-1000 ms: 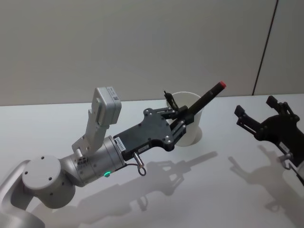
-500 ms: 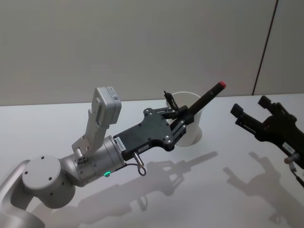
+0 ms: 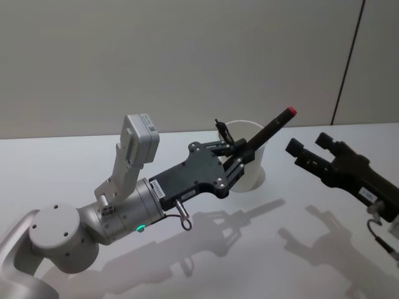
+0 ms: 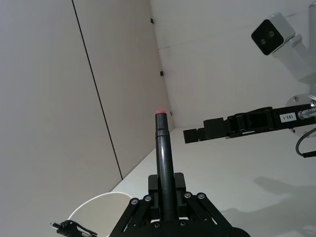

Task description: Place the pen into the pen holder.

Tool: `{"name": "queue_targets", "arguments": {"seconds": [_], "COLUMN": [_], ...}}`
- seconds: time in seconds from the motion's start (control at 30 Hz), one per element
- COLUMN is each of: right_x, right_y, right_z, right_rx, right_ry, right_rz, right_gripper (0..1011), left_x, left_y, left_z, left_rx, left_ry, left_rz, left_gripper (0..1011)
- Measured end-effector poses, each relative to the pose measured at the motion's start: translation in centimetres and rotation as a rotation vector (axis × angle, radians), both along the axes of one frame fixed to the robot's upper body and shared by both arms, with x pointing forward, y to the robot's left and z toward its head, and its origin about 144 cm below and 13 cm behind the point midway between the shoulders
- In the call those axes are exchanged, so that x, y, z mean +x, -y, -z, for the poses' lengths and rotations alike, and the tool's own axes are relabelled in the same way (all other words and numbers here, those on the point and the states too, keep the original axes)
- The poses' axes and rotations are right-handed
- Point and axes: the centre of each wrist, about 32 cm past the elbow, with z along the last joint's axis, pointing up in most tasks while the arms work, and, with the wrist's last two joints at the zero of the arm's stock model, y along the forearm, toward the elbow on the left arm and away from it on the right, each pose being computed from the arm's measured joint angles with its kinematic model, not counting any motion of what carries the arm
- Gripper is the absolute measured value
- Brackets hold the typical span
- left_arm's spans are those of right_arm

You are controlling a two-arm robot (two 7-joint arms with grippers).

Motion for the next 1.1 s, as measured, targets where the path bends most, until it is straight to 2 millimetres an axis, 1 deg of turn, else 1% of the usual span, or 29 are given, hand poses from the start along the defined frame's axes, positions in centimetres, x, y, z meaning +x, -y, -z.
{"name": "queue_targets", "arguments": {"seconds": [0.4, 0.8, 1.1], "right_x": [0.8, 1.9, 2.5], "right_y": [-1.5, -3.7, -4.9], "right_z": [-0.3, -0.3, -0.3], "right_rx": [0.122, 0.241, 0.288], "right_ry": [-0.111, -0.215, -0.260], "right_rz": [-0.036, -0.047, -0.067], "right_gripper": [1001, 1001, 1001], "left_x": [0.0, 0.0, 0.0], "left_y": [0.0, 0.0, 0.0], "left_z": [0.0, 0.0, 0.0], "left_rx": [0.000, 0.000, 0.000], "left_ry": [0.000, 0.000, 0.000], "left_rz": [0.000, 0.000, 0.000], "left_gripper": [182, 182, 182]}}
